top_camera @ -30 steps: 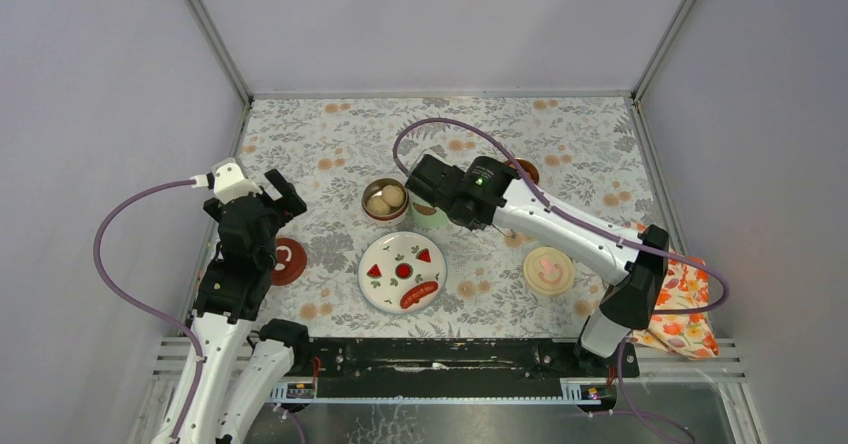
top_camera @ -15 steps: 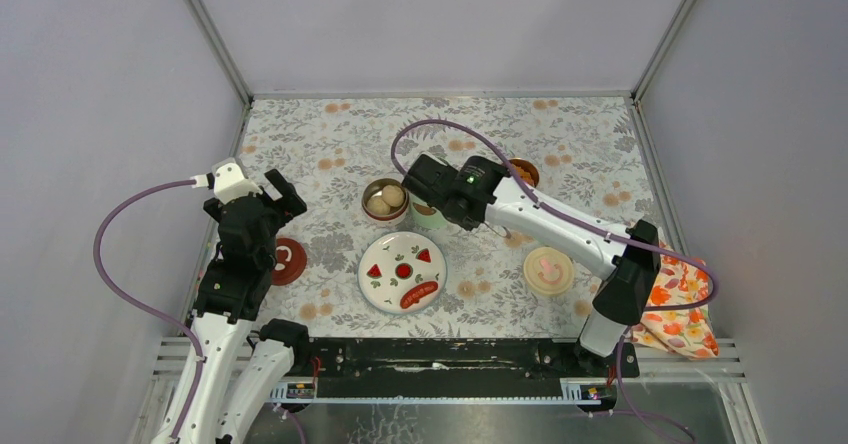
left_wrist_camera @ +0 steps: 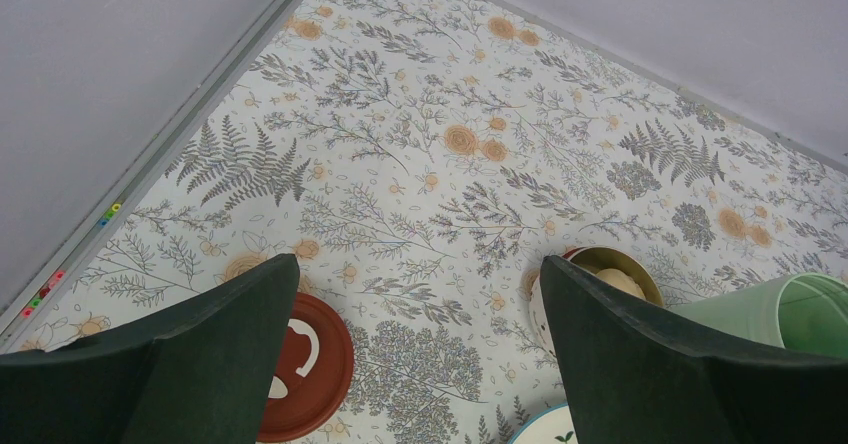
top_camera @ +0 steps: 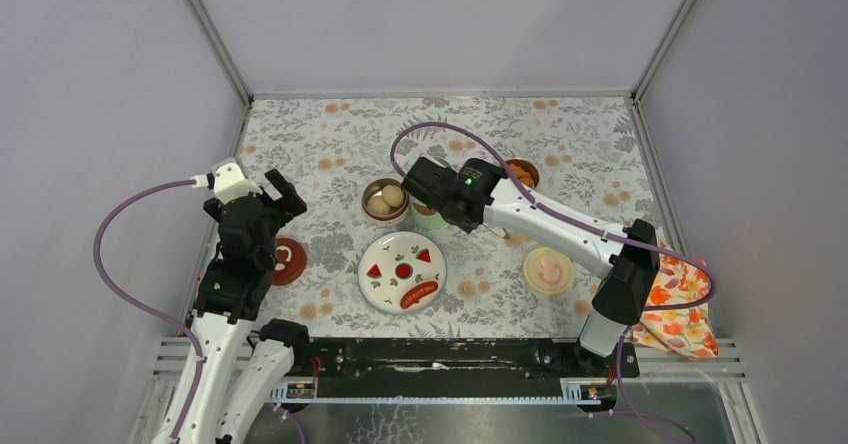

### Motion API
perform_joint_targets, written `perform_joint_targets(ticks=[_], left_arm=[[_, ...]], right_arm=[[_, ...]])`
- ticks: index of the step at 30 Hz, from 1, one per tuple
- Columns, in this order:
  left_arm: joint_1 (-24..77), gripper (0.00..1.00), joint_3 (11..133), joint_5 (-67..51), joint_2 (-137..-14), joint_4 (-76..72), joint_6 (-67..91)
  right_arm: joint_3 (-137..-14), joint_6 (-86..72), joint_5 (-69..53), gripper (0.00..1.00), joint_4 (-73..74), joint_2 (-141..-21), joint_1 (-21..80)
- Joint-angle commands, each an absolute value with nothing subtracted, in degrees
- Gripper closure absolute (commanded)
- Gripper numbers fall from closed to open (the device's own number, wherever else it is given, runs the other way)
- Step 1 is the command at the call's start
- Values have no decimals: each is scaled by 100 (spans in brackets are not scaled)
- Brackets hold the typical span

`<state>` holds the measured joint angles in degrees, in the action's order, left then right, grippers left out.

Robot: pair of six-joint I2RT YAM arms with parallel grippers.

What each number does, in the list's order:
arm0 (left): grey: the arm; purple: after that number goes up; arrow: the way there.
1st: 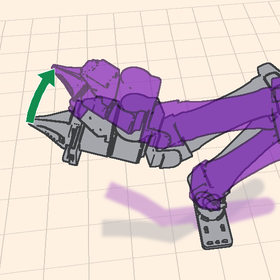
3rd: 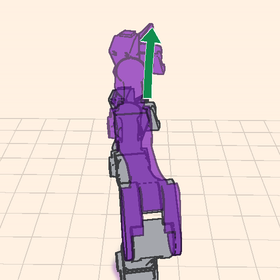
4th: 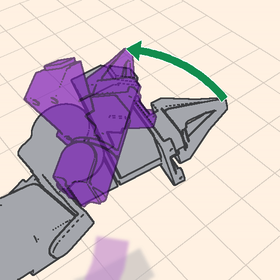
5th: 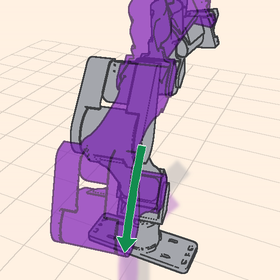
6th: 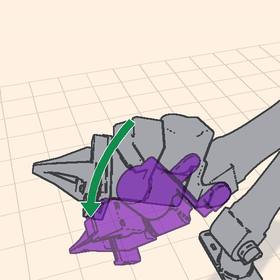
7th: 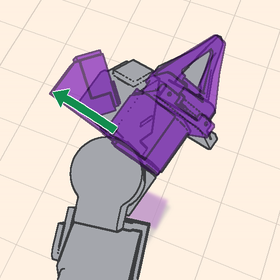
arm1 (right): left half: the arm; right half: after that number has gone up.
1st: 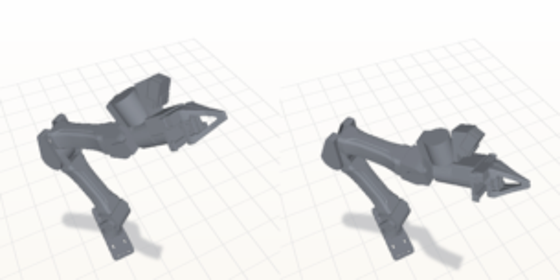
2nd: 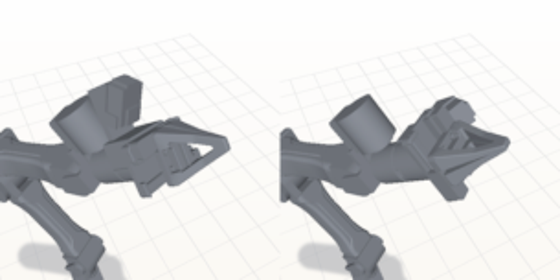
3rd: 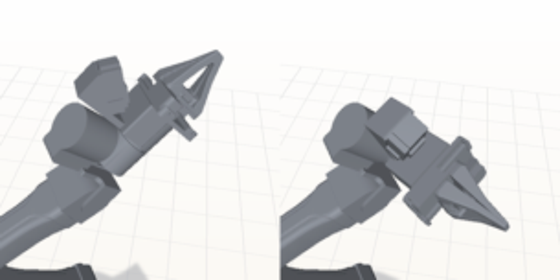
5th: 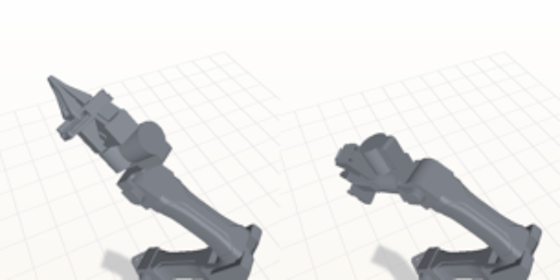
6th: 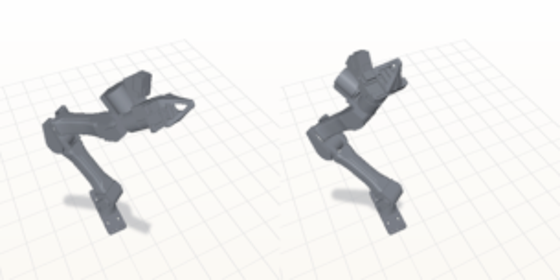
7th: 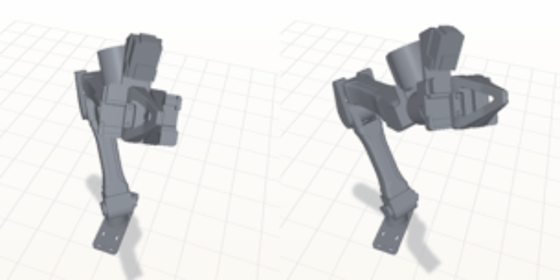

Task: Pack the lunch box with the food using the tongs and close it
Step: Place the fake food in the packing box.

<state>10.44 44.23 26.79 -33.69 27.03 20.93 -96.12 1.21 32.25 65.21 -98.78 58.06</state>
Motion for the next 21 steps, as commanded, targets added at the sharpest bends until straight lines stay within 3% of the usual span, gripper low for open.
perform_joint_targets(ticks=[1, 9, 21], left_arm=[[993, 2, 4430, 2654, -3318, 2543, 2092], [993, 1, 4430, 2674, -3331, 2544, 2092], [993, 2, 4421, 2597, -3366, 2516, 2074]], right_arm=[[-9656, 141, 3285, 61, 6498, -9663, 5775], [-9506, 318, 3052, 62, 6443, -9257, 5937], [-8864, 459, 3074, 62, 6553, -8689, 6990]])
